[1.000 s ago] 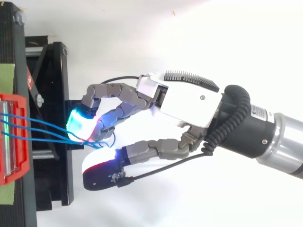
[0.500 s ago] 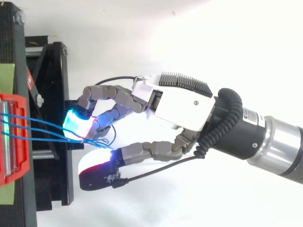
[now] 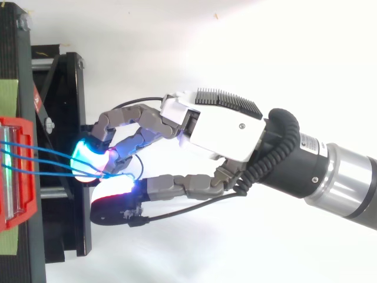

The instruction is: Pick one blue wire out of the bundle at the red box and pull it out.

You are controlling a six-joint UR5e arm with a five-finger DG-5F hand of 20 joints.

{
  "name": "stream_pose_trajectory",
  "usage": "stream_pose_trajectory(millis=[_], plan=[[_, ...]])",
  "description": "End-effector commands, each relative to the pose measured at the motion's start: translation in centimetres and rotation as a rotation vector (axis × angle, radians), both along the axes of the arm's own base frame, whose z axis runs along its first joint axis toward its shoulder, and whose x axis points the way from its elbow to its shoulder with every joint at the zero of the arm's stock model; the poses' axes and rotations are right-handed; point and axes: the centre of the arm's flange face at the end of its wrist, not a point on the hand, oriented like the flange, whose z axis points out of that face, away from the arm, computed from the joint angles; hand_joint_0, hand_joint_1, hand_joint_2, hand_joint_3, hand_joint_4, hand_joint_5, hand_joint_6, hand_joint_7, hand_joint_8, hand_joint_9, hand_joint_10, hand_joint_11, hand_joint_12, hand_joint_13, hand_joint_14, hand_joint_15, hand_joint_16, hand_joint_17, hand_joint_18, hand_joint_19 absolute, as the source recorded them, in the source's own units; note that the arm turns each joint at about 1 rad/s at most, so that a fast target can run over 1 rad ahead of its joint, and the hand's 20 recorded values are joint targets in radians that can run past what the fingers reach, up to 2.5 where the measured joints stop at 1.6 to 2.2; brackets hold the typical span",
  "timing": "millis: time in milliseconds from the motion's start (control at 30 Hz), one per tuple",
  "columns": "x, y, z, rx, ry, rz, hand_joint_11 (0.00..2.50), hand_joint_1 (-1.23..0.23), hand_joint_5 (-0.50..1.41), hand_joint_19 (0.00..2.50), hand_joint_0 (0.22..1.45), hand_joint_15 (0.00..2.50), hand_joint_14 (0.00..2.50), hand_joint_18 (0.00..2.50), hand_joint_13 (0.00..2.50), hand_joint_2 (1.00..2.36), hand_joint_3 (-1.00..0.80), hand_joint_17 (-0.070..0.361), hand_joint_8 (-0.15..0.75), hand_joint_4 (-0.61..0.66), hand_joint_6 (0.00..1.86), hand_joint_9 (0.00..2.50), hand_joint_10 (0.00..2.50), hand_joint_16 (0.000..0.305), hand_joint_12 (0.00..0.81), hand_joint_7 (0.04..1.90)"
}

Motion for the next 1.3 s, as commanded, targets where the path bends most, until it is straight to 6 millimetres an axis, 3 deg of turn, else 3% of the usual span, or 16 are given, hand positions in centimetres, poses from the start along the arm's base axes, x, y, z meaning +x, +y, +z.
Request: stream_pose_trajectory(millis=[0,433,600,1000,1267], plan=[[0.1,0.0,0.3,0.001,-0.005,-0.001,0.52,-0.73,-0.18,0.58,0.61,0.53,0.02,0.74,0.86,1.02,-0.22,0.118,0.329,0.24,0.83,0.80,0.01,0.053,0.412,0.78],[-0.3,-0.2,1.6,0.072,-0.010,0.027,0.52,-0.73,-0.19,0.58,0.61,0.54,0.02,0.75,0.86,1.02,-0.15,0.121,0.333,0.21,0.86,0.78,0.01,0.054,0.415,0.76],[-1.1,0.4,0.8,0.061,0.081,0.068,0.55,-0.74,-0.19,0.59,0.61,0.54,0.02,0.75,0.86,1.02,-0.18,0.120,0.331,0.23,0.87,0.77,0.01,0.053,0.411,0.75],[-1.2,0.6,0.6,0.061,0.086,0.077,0.56,-0.74,-0.20,0.59,0.61,0.55,0.02,0.75,0.87,1.02,-0.18,0.119,0.331,0.24,0.89,0.78,0.01,0.053,0.409,0.73],[-1.2,0.3,0.6,0.063,0.083,0.077,0.57,-0.72,-0.19,0.59,0.59,0.55,0.02,0.76,0.87,1.02,-0.27,0.120,0.340,0.25,0.88,0.81,0.01,0.053,0.414,0.77]])
